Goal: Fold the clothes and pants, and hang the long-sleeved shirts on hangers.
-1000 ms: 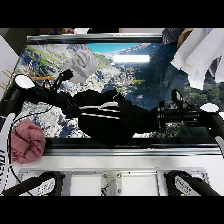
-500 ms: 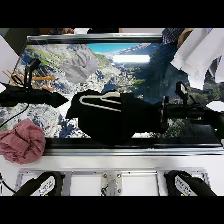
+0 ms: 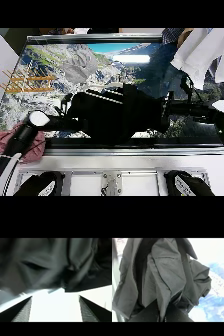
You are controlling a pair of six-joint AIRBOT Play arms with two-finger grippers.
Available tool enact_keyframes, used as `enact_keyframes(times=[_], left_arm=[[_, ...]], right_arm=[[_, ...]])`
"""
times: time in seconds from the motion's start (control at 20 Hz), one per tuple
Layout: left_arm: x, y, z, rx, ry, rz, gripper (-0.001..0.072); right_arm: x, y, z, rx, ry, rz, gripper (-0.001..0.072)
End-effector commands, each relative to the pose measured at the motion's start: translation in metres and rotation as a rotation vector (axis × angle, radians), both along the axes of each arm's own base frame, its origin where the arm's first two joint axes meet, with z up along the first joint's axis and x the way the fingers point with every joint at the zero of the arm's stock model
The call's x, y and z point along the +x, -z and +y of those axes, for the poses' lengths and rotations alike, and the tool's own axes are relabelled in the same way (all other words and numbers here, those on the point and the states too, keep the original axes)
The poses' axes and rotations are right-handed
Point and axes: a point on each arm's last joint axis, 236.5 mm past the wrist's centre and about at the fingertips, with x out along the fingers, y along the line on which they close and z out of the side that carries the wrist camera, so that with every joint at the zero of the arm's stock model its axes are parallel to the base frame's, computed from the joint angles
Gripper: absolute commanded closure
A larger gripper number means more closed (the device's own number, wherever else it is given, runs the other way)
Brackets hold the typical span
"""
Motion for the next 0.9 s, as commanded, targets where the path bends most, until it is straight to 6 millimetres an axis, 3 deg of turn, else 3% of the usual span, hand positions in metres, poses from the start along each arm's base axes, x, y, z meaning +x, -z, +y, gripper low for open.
enact_keyframes(times=[0.0, 0.1, 0.25, 0.45, 0.5, 0.55, 0.6, 0.7, 0.85], left_arm=[[-0.032, 0.033, -0.053, -0.059, -0.025, 0.123, 0.0094], [-0.041, 0.051, -0.069, -0.028, 0.017, 0.155, 0.0094], [-0.05, 0.06, -0.094, -0.03, 0.087, 0.188, 0.0094], [-0.044, 0.076, -0.098, -0.005, 0.081, 0.221, 0.0097], [-0.039, 0.078, -0.095, -0.004, 0.063, 0.225, 0.0254], [-0.033, 0.079, -0.091, 0.0, 0.048, 0.216, 0.0557], [-0.024, 0.075, -0.085, -0.009, 0.037, 0.194, 0.0694], [0.002, 0.057, -0.064, -0.04, -0.018, 0.147, 0.0695], [0.041, 0.037, -0.005, -0.036, -0.148, 0.092, 0.0696]], right_arm=[[0.0, -0.001, 0.0, 0.009, 0.011, 0.017, 0.0701], [0.0, -0.001, 0.0, 0.009, 0.011, 0.017, 0.0702], [0.0, -0.001, 0.0, 0.009, 0.01, 0.016, 0.0702], [-0.002, -0.007, 0.0, 0.006, 0.011, -0.003, 0.0701], [-0.003, -0.009, 0.001, 0.009, 0.016, 0.0, 0.0702], [-0.004, -0.011, 0.001, 0.021, 0.028, 0.02, 0.0702], [-0.006, -0.014, 0.001, 0.03, 0.038, 0.033, 0.0702], [-0.012, -0.028, 0.002, 0.043, 0.056, 0.03, 0.0703], [-0.026, -0.057, 0.005, 0.071, 0.088, 0.018, 0.0703]])
